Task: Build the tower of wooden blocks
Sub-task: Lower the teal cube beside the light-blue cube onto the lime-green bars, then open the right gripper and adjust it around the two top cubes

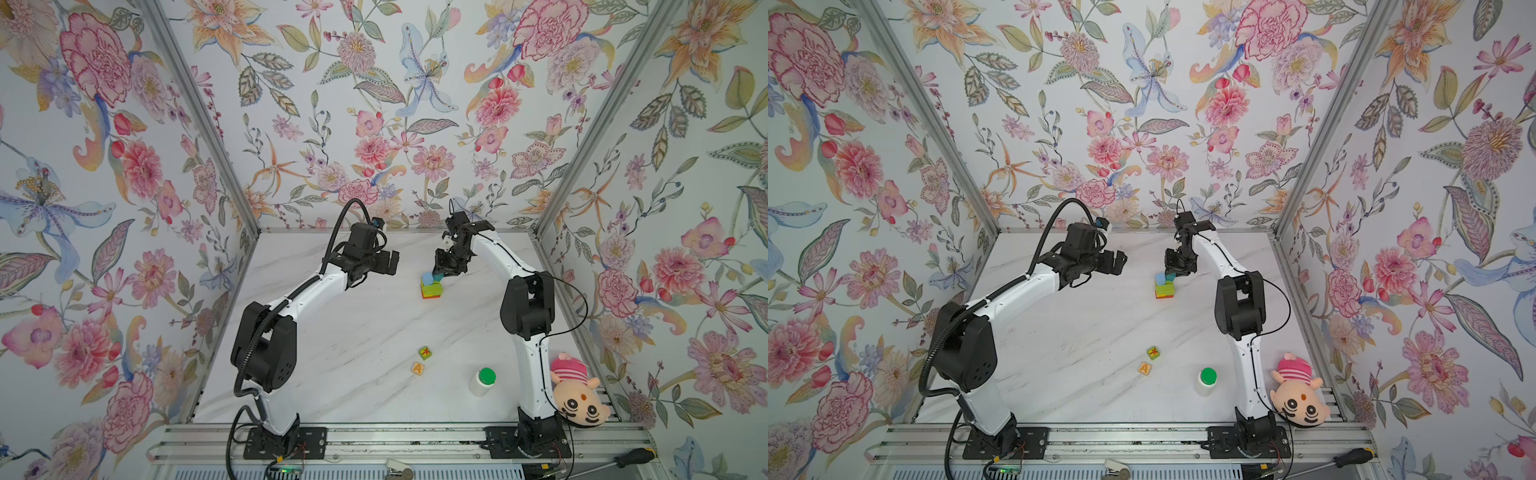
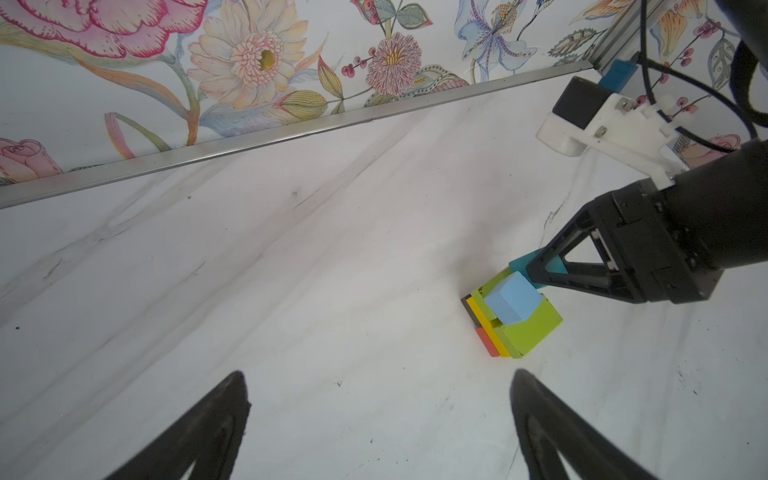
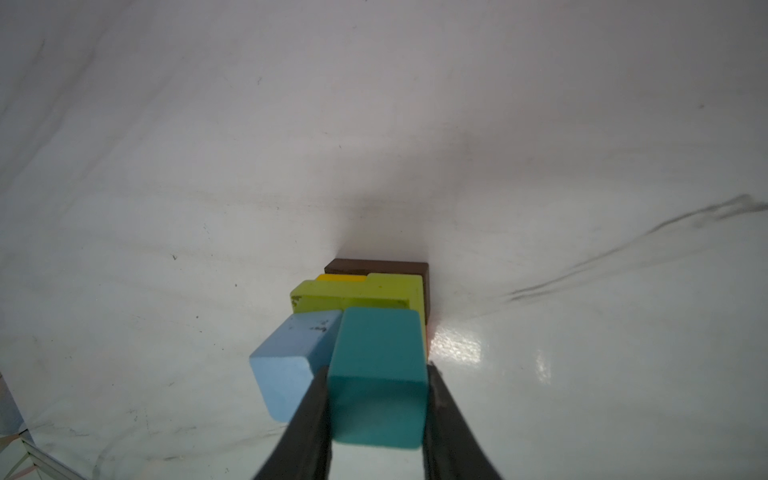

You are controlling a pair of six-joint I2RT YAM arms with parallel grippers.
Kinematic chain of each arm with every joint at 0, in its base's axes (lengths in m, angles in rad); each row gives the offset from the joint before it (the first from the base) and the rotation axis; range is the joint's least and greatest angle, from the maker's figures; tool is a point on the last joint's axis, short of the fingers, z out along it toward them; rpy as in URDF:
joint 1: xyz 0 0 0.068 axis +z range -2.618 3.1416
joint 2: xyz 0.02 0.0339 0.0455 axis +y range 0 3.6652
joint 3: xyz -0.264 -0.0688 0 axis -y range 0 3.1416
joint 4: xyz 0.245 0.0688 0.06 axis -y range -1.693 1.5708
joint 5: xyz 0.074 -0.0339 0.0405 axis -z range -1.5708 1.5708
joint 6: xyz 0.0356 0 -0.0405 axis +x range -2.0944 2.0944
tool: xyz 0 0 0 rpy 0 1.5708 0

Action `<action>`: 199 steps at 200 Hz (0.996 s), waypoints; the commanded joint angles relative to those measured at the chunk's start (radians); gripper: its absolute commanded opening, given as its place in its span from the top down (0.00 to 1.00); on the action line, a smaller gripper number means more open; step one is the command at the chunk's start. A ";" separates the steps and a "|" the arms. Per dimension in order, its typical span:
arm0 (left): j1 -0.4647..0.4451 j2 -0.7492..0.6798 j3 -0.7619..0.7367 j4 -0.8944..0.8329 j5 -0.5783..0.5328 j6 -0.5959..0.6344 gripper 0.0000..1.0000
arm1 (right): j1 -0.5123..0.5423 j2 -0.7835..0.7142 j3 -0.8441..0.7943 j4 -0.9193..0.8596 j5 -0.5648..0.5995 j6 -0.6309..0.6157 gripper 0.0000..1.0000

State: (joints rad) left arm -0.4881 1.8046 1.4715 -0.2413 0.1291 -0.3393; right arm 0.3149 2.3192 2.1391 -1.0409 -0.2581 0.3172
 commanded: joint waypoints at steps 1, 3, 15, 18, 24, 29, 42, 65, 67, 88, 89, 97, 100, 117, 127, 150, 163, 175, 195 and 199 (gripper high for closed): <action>0.017 0.019 0.028 0.005 0.026 0.014 0.01 | 0.009 0.016 0.013 -0.034 -0.002 -0.007 0.65; 0.015 0.020 0.029 0.005 0.026 0.014 0.01 | 0.009 0.016 0.012 -0.033 -0.001 -0.007 0.65; 0.017 0.023 0.030 0.004 0.027 0.016 0.01 | 0.009 0.016 0.016 -0.033 -0.001 -0.005 0.63; 0.017 0.023 0.031 0.005 0.027 0.017 0.01 | 0.009 0.016 0.016 -0.034 -0.001 -0.005 0.63; 0.018 0.024 0.033 0.004 0.027 0.017 0.01 | 0.009 0.016 0.019 -0.034 -0.001 -0.005 0.63; 0.019 0.025 0.033 0.005 0.028 0.017 0.01 | 0.009 0.018 0.021 -0.033 -0.003 -0.003 0.63; 0.020 0.025 0.034 0.007 0.031 0.017 0.01 | 0.010 0.017 0.024 -0.033 -0.005 -0.002 0.62; 0.022 0.027 0.035 0.008 0.033 0.019 0.01 | 0.009 0.018 0.027 -0.033 -0.007 0.001 0.60; 0.023 0.027 0.034 0.009 0.033 0.019 0.01 | 0.010 0.017 0.027 -0.033 -0.008 0.002 0.60; 0.026 0.029 0.036 0.011 0.037 0.019 0.01 | 0.008 0.018 0.031 -0.034 -0.008 0.003 0.59; 0.027 0.030 0.036 0.011 0.037 0.019 0.01 | 0.009 0.018 0.031 -0.033 -0.008 0.002 0.59; 0.026 0.030 0.036 0.011 0.038 0.020 0.01 | 0.009 0.019 0.033 -0.033 -0.010 0.003 0.59; 0.027 0.031 0.037 0.011 0.038 0.020 0.01 | 0.009 0.019 0.034 -0.033 -0.009 0.004 0.58; 0.030 0.032 0.038 0.012 0.038 0.022 0.01 | 0.009 0.021 0.038 -0.033 -0.014 0.006 0.57; 0.029 0.032 0.040 0.011 0.040 0.022 0.01 | 0.009 0.020 0.040 -0.032 -0.017 0.008 0.55; 0.032 0.035 0.045 0.011 0.042 0.023 0.01 | 0.009 0.023 0.049 -0.032 -0.017 0.008 0.52; 0.033 0.037 0.048 0.012 0.044 0.022 0.01 | 0.008 0.025 0.057 -0.033 -0.019 0.009 0.51; 0.032 0.040 0.053 0.013 0.046 0.022 0.01 | 0.007 0.025 0.064 -0.033 -0.024 0.009 0.50; 0.034 0.040 0.055 0.011 0.046 0.023 0.01 | 0.007 0.024 0.068 -0.033 -0.032 0.008 0.38; 0.034 0.039 0.055 0.012 0.044 0.023 0.01 | 0.008 0.024 0.068 -0.033 -0.033 0.007 0.33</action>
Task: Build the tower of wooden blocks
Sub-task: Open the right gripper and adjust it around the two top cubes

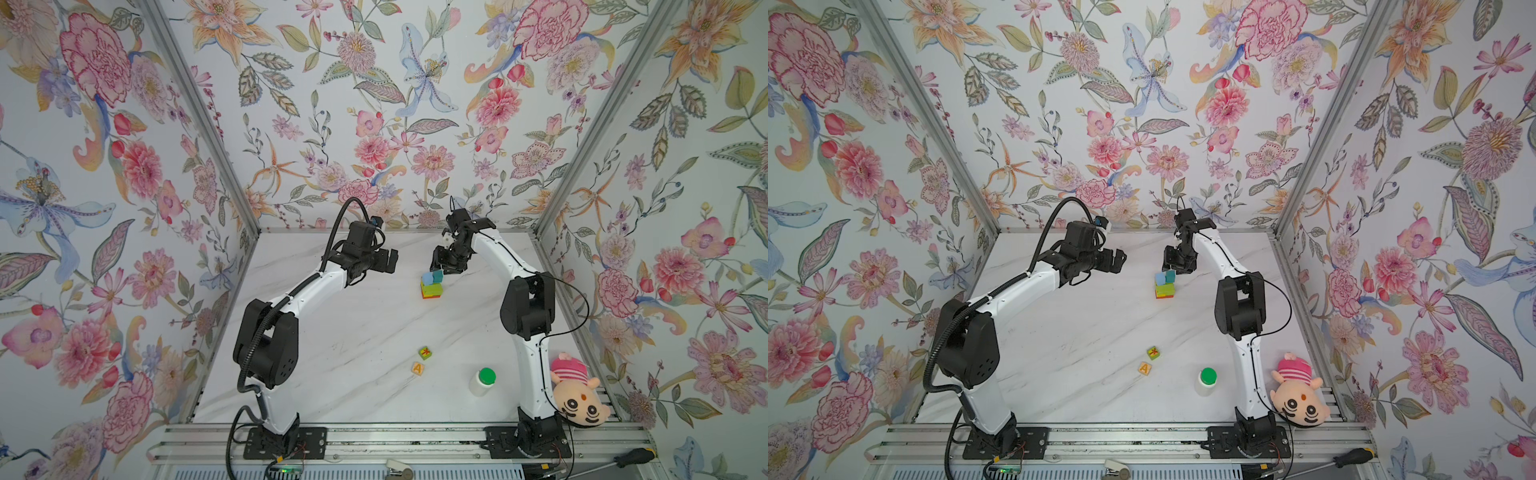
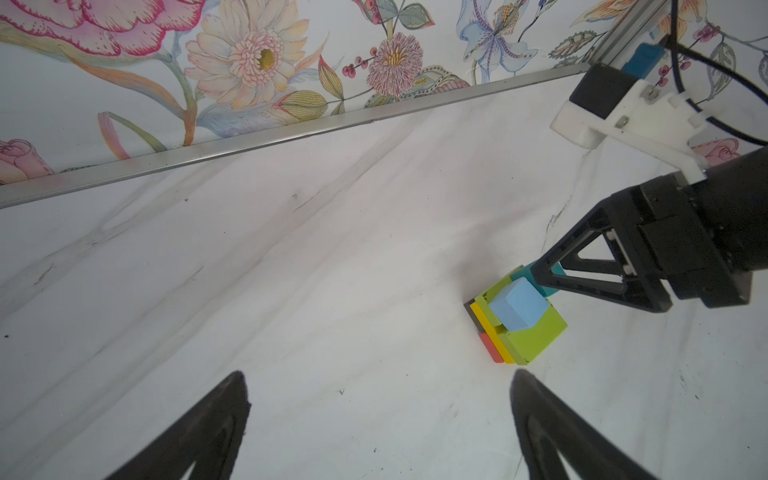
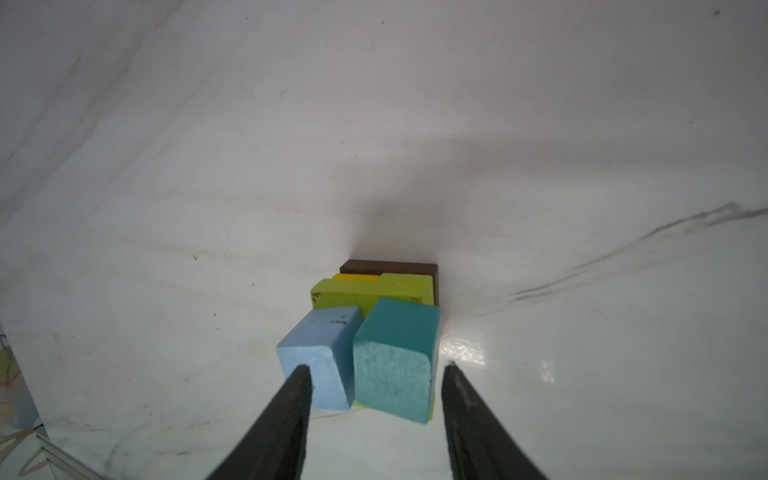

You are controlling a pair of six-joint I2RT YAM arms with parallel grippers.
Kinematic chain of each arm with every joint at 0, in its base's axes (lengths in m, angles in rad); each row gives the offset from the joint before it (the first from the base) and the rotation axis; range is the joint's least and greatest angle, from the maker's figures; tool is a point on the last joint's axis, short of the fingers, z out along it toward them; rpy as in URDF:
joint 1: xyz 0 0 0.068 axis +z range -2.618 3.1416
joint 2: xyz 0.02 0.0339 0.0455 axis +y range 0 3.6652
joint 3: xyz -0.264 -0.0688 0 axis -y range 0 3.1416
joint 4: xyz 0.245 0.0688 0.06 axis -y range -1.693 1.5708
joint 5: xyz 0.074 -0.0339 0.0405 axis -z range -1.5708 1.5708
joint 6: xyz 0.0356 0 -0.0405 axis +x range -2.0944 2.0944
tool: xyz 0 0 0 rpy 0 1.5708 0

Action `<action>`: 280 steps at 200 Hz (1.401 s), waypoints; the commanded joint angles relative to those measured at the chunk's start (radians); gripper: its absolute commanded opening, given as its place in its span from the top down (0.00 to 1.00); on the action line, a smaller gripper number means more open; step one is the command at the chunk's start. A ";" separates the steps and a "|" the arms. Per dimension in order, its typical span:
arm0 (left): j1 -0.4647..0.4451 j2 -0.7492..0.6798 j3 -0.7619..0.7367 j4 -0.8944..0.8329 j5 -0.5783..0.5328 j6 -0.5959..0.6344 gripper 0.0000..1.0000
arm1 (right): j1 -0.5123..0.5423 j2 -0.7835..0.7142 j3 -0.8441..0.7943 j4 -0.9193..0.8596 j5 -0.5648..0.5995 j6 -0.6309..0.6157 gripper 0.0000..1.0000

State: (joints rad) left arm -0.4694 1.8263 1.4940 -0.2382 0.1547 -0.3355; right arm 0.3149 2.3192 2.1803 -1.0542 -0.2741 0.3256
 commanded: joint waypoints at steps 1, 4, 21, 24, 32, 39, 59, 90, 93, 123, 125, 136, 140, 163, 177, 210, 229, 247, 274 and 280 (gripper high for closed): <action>0.015 0.018 0.032 0.008 0.019 0.020 0.01 | 0.009 0.023 0.026 -0.020 -0.016 -0.002 0.31; 0.016 0.017 0.033 0.008 0.019 0.020 0.01 | 0.010 0.021 0.024 -0.020 -0.016 -0.003 0.27; 0.015 0.016 0.031 0.009 0.019 0.020 0.01 | 0.016 0.014 0.017 -0.021 -0.005 -0.016 0.10; 0.015 0.016 0.031 0.009 0.019 0.020 0.01 | 0.017 0.014 0.016 -0.024 0.002 -0.018 0.09; 0.014 0.016 0.030 0.008 0.018 0.018 0.01 | 0.023 0.012 0.015 -0.029 0.018 -0.026 0.07; 0.016 0.015 0.030 0.009 0.017 0.017 0.01 | 0.026 0.012 0.015 -0.033 0.023 -0.033 0.07; 0.015 0.009 0.023 0.011 0.016 0.015 0.01 | 0.036 0.012 0.016 -0.044 0.034 -0.047 0.07; 0.016 -0.008 0.001 0.017 0.009 0.009 0.01 | 0.054 0.022 0.028 -0.062 0.064 -0.066 0.07; 0.016 -0.010 -0.003 0.017 0.008 0.008 0.01 | 0.057 0.024 0.029 -0.065 0.070 -0.068 0.07; 0.016 -0.030 -0.029 0.025 0.004 0.001 0.01 | 0.078 0.047 0.060 -0.103 0.135 -0.096 0.07; 0.017 -0.031 -0.031 0.025 0.003 0.000 0.01 | 0.080 0.049 0.061 -0.106 0.140 -0.098 0.07; 0.017 -0.038 -0.040 0.027 0.002 -0.002 0.01 | 0.088 0.057 0.068 -0.113 0.160 -0.102 0.08; 0.016 -0.041 -0.043 0.027 0.000 -0.002 0.01 | 0.090 0.057 0.068 -0.115 0.165 -0.103 0.08; 0.015 -0.053 -0.061 0.029 -0.005 -0.005 0.01 | 0.092 0.065 0.068 -0.115 0.170 -0.099 0.09; 0.016 -0.060 -0.069 0.031 -0.006 -0.007 0.01 | 0.092 0.068 0.068 -0.115 0.173 -0.096 0.10; 0.016 -0.072 -0.082 0.031 -0.011 -0.002 0.01 | 0.091 0.074 0.072 -0.115 0.180 -0.093 0.14; 0.017 -0.076 -0.084 0.030 -0.012 0.001 0.01 | 0.091 0.078 0.079 -0.115 0.183 -0.090 0.15; 0.018 -0.076 -0.081 0.028 -0.011 0.006 0.01 | 0.091 0.082 0.086 -0.115 0.187 -0.088 0.17; 0.021 -0.075 -0.080 0.025 -0.011 0.011 0.01 | 0.091 0.089 0.092 -0.115 0.192 -0.086 0.20; 0.022 -0.075 -0.077 0.025 -0.008 0.012 0.01 | 0.091 0.089 0.093 -0.115 0.194 -0.086 0.20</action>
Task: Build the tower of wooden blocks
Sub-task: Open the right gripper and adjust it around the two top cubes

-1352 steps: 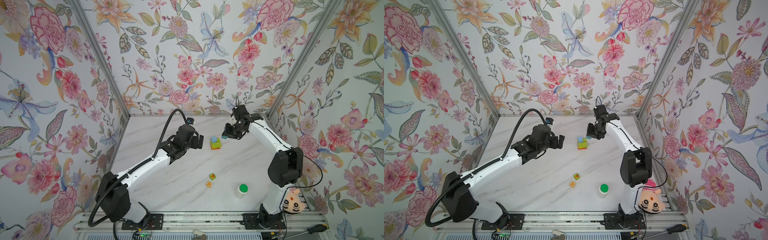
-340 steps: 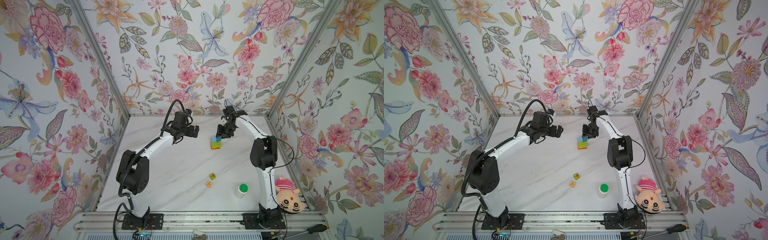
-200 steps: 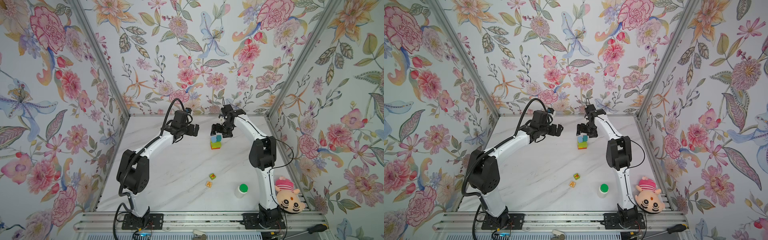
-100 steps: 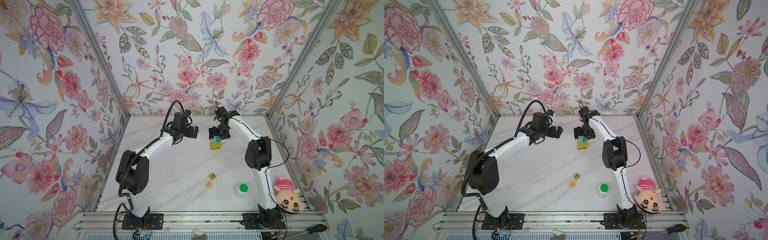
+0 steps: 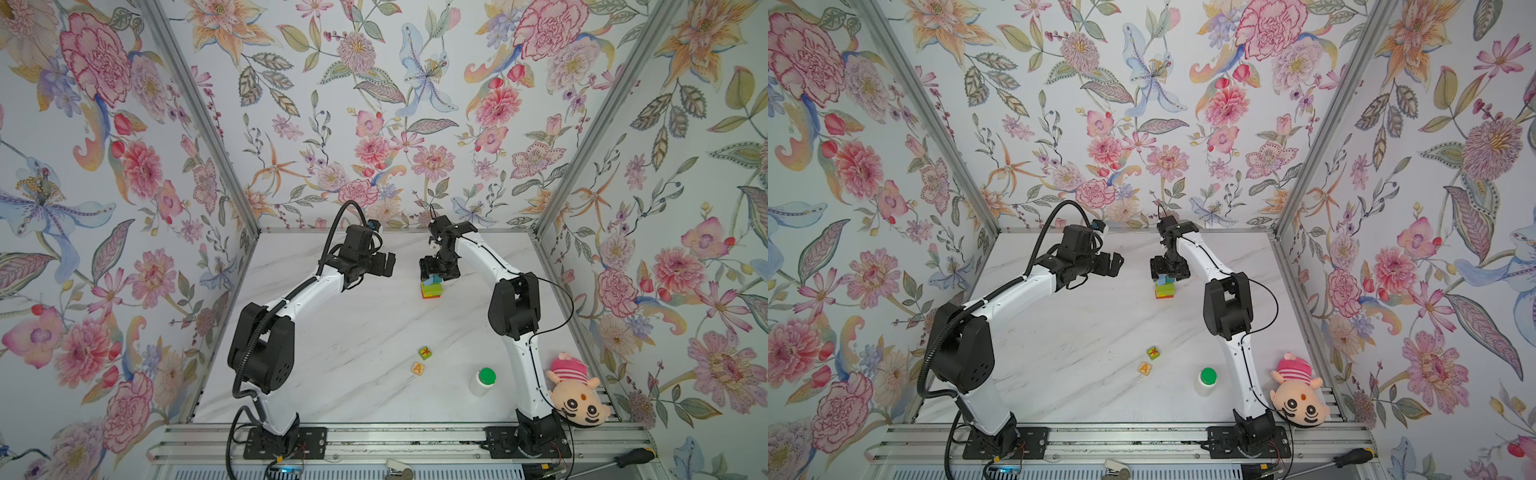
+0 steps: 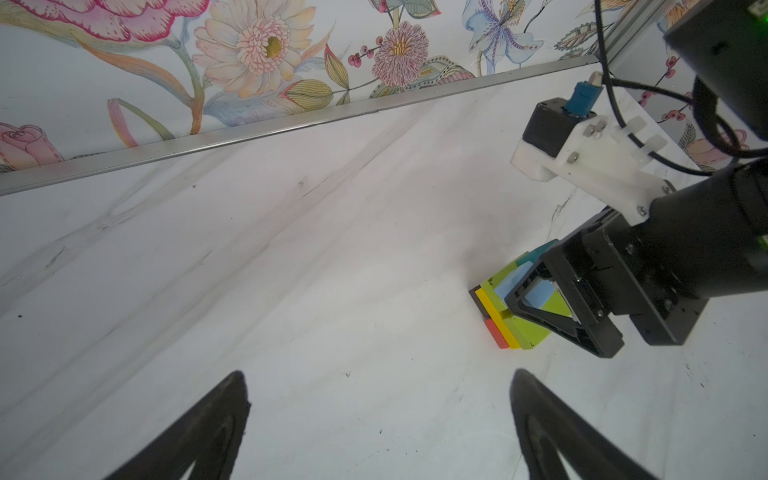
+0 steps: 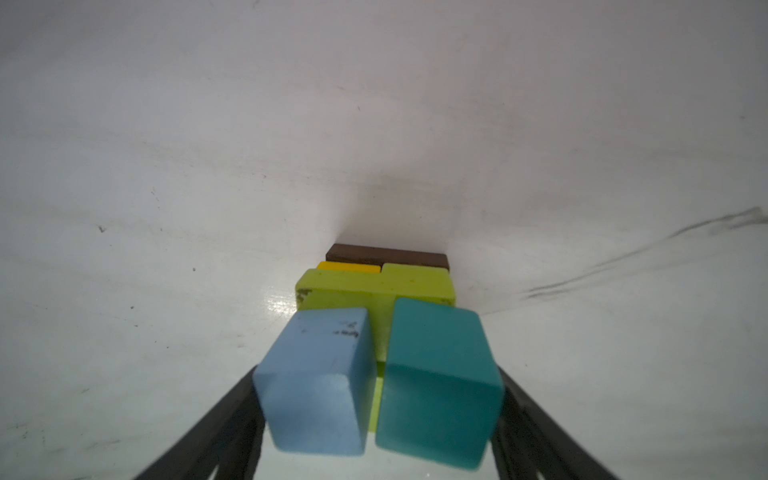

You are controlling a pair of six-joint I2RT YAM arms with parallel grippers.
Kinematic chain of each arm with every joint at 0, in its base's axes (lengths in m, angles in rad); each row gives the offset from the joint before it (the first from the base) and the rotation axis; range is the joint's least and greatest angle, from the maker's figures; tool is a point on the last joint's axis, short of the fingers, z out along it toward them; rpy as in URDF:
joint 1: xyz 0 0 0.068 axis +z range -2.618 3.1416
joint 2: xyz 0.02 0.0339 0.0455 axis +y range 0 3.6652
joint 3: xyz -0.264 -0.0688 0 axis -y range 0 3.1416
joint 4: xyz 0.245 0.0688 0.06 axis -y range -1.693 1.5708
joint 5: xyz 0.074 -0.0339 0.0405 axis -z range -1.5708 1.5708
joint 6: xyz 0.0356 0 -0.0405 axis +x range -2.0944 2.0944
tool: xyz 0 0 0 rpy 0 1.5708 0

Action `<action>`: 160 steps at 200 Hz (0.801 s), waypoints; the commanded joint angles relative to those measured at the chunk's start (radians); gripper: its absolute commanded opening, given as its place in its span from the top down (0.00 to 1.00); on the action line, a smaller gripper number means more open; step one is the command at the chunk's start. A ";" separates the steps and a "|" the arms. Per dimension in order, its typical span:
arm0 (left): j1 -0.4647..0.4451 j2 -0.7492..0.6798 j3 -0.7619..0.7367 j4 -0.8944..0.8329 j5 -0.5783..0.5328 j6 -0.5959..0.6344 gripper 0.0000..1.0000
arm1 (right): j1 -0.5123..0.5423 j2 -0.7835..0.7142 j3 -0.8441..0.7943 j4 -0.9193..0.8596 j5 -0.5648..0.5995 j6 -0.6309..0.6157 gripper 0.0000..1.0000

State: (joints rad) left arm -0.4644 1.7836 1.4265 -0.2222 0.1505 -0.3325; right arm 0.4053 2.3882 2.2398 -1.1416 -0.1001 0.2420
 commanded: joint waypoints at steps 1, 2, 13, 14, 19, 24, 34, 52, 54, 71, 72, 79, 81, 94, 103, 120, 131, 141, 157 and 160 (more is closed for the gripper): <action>0.017 -0.032 -0.010 0.009 -0.003 0.009 0.01 | 0.000 0.020 0.034 -0.027 0.021 -0.003 0.20; 0.017 -0.032 -0.011 0.009 -0.003 0.009 0.01 | 0.000 0.020 0.035 -0.027 0.021 -0.003 0.20; 0.019 -0.030 -0.008 0.007 0.000 0.010 0.01 | 0.001 0.020 0.038 -0.027 0.021 -0.003 0.22; 0.019 -0.030 -0.008 0.007 0.000 0.010 0.01 | 0.000 0.020 0.038 -0.027 0.021 -0.003 0.22; 0.021 -0.029 -0.007 0.006 0.001 0.010 0.01 | 0.000 0.023 0.042 -0.028 0.023 -0.003 0.23; 0.020 -0.027 -0.007 0.006 0.002 0.011 0.01 | 0.000 0.023 0.044 -0.030 0.024 -0.003 0.24; 0.024 -0.024 -0.005 0.007 0.004 0.013 0.01 | 0.001 0.030 0.057 -0.035 0.028 -0.002 0.25; 0.025 -0.019 0.003 0.002 0.009 0.016 0.01 | 0.002 0.040 0.077 -0.045 0.028 -0.001 0.27; 0.026 -0.018 0.003 0.002 0.010 0.016 0.01 | 0.001 0.041 0.078 -0.046 0.029 -0.002 0.28; 0.030 -0.013 0.011 0.000 0.014 0.020 0.01 | 0.000 0.045 0.086 -0.046 0.031 0.002 0.35; 0.029 -0.012 0.011 0.000 0.014 0.020 0.01 | 0.000 0.045 0.087 -0.046 0.030 0.002 0.36; 0.029 -0.010 0.012 -0.001 0.016 0.020 0.01 | 0.001 0.046 0.088 -0.046 0.030 0.003 0.38; 0.031 -0.010 0.014 -0.001 0.015 0.020 0.01 | 0.001 0.046 0.089 -0.046 0.030 0.003 0.39; 0.035 -0.007 0.015 0.000 0.018 0.021 0.01 | 0.001 0.048 0.089 -0.046 0.029 0.005 0.40; 0.036 -0.007 0.016 0.001 0.020 0.021 0.01 | 0.001 0.048 0.090 -0.047 0.028 0.006 0.40; 0.039 -0.004 0.018 0.001 0.024 0.023 0.01 | 0.000 0.050 0.092 -0.048 0.028 0.007 0.40; 0.041 -0.003 0.021 0.001 0.027 0.023 0.01 | 0.000 0.053 0.096 -0.049 0.025 0.009 0.40; 0.042 0.000 0.024 0.001 0.027 0.024 0.01 | 0.000 0.056 0.099 -0.050 0.023 0.009 0.40; 0.045 0.002 0.028 0.000 0.029 0.026 0.01 | 0.002 0.061 0.109 -0.052 0.013 0.012 0.40; 0.045 0.003 0.028 0.000 0.029 0.026 0.01 | 0.002 0.063 0.111 -0.052 0.011 0.011 0.40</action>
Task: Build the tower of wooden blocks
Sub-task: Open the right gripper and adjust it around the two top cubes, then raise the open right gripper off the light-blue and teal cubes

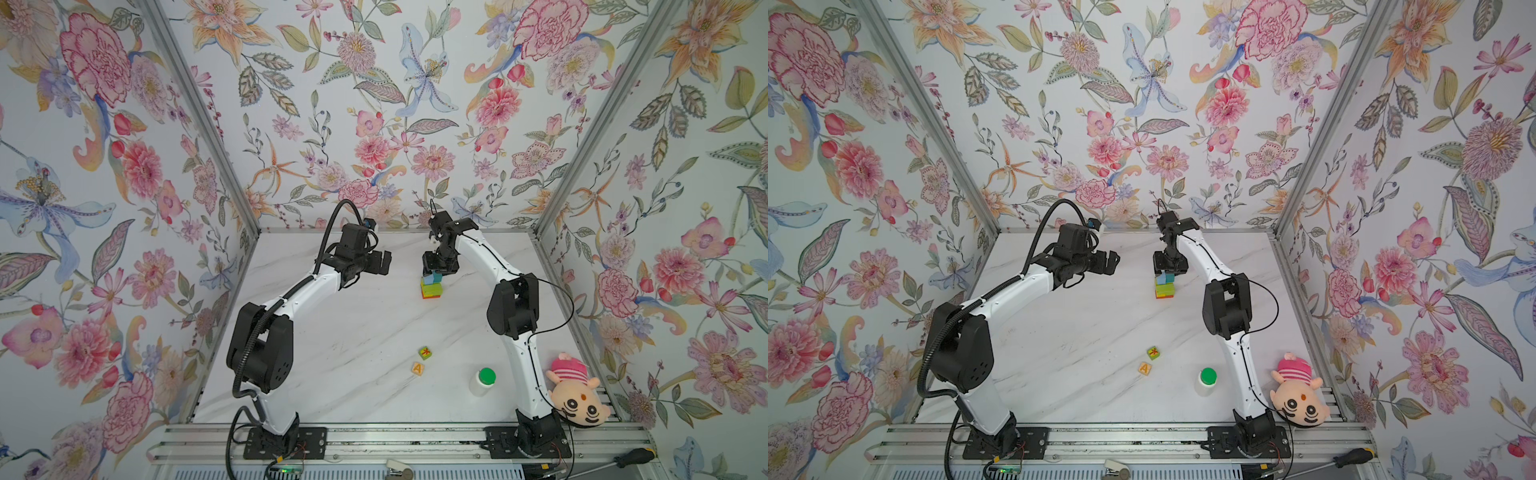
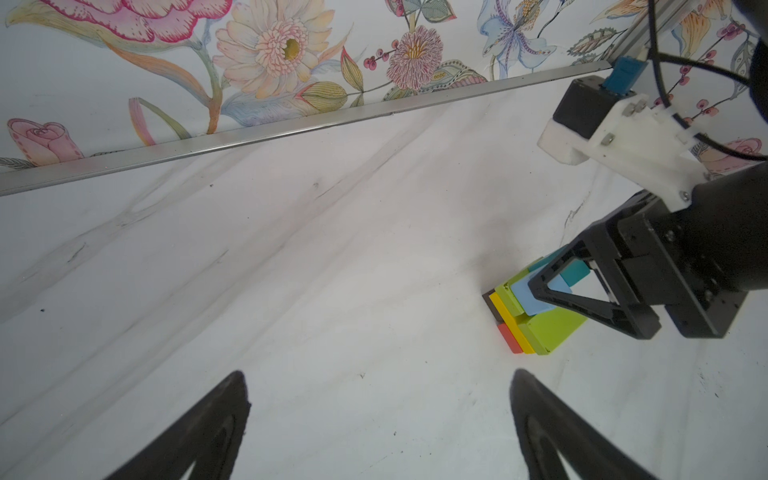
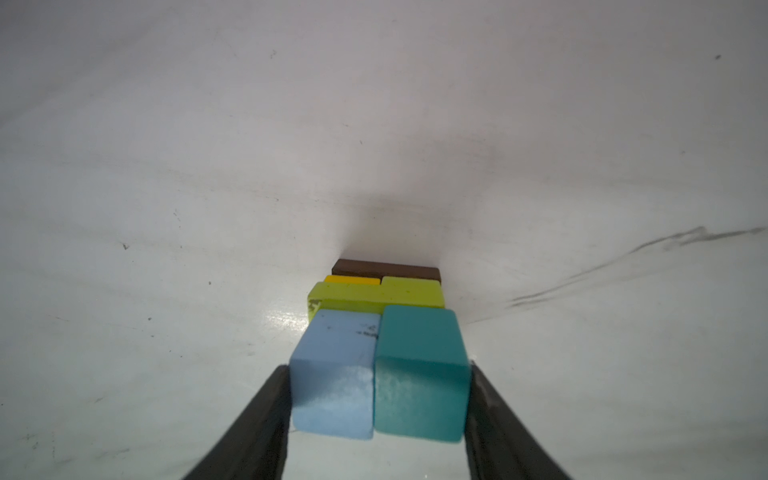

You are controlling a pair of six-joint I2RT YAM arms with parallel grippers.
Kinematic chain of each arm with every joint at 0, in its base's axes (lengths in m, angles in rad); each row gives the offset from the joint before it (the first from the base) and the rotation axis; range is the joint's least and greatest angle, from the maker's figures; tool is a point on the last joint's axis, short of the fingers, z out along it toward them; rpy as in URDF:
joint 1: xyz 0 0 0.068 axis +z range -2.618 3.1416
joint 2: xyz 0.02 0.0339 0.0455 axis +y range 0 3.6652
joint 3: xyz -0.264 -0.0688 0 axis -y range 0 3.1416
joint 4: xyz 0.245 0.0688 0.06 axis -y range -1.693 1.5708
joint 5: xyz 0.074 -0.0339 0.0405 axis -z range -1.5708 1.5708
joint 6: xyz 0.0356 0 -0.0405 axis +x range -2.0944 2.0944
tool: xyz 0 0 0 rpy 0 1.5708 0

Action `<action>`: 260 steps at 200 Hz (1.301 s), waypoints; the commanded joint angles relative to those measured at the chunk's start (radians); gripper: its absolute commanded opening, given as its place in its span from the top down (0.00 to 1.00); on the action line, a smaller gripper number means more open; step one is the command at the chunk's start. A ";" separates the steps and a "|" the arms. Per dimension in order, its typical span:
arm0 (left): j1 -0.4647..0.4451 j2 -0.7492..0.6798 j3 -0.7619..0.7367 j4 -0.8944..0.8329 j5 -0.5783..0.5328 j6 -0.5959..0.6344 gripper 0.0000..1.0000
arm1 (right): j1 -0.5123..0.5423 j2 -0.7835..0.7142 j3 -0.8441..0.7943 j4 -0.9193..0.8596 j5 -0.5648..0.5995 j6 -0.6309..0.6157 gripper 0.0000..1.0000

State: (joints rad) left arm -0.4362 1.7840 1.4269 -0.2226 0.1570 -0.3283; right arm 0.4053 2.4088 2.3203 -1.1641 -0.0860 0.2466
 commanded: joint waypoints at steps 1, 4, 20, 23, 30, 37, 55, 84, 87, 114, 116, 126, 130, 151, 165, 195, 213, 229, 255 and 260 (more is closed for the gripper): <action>0.017 0.003 0.028 -0.001 0.022 0.021 0.01 | 0.002 0.042 0.031 -0.029 -0.003 0.007 0.40; 0.017 0.003 0.028 -0.001 0.022 0.021 0.01 | 0.001 0.044 0.033 -0.029 -0.006 0.007 0.40; 0.019 0.003 0.029 0.000 0.024 0.021 0.01 | 0.002 0.048 0.042 -0.029 -0.015 0.008 0.39; 0.019 0.002 0.027 0.000 0.024 0.021 0.01 | 0.003 0.049 0.044 -0.029 -0.015 0.008 0.39; 0.019 0.003 0.027 0.000 0.024 0.021 0.01 | 0.004 0.051 0.048 -0.029 -0.016 0.007 0.39; 0.020 0.004 0.027 -0.001 0.024 0.021 0.01 | 0.004 0.053 0.051 -0.029 -0.017 0.008 0.39; 0.021 0.004 0.024 0.000 0.024 0.021 0.01 | 0.003 0.056 0.055 -0.029 -0.021 0.009 0.38; 0.024 0.005 0.023 0.000 0.025 0.020 0.01 | 0.003 0.055 0.053 -0.031 -0.024 0.009 0.38; 0.025 0.004 0.023 0.000 0.026 0.020 0.01 | 0.003 0.055 0.052 -0.031 -0.023 0.008 0.37; 0.025 0.006 0.023 0.000 0.029 0.017 0.01 | 0.004 0.050 0.050 -0.032 -0.026 0.006 0.34; 0.025 0.006 0.023 0.000 0.030 0.016 0.01 | 0.003 0.049 0.049 -0.032 -0.026 0.005 0.33; 0.024 0.006 0.023 0.001 0.030 0.015 0.01 | 0.004 0.045 0.048 -0.031 -0.026 0.005 0.31; 0.025 0.006 0.023 0.001 0.030 0.014 0.01 | 0.004 0.043 0.048 -0.031 -0.026 0.004 0.30; 0.026 0.006 0.023 0.003 0.033 0.011 0.01 | 0.004 0.031 0.054 -0.031 -0.026 -0.001 0.25; 0.025 0.005 0.023 0.006 0.033 0.009 0.01 | 0.004 0.024 0.062 -0.031 -0.024 -0.005 0.22; 0.025 0.002 0.022 0.009 0.033 0.003 0.01 | -0.001 0.001 0.076 -0.031 -0.023 -0.007 0.14; 0.025 0.000 0.019 0.012 0.033 0.000 0.01 | -0.004 -0.016 0.080 -0.031 -0.023 -0.005 0.13; 0.025 0.000 0.018 0.015 0.035 -0.003 0.01 | -0.007 -0.039 0.077 -0.031 -0.013 -0.003 0.12; 0.024 -0.001 0.014 0.022 0.038 -0.010 0.01 | -0.013 -0.087 0.053 -0.030 -0.001 0.000 0.11; 0.025 -0.001 0.012 0.021 0.039 -0.014 0.01 | -0.012 -0.098 0.046 -0.031 0.000 -0.001 0.11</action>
State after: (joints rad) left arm -0.4252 1.7840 1.4273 -0.2214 0.1799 -0.3294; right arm 0.4023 2.4161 2.3695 -1.1679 -0.0990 0.2428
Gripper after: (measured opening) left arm 0.993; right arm 0.886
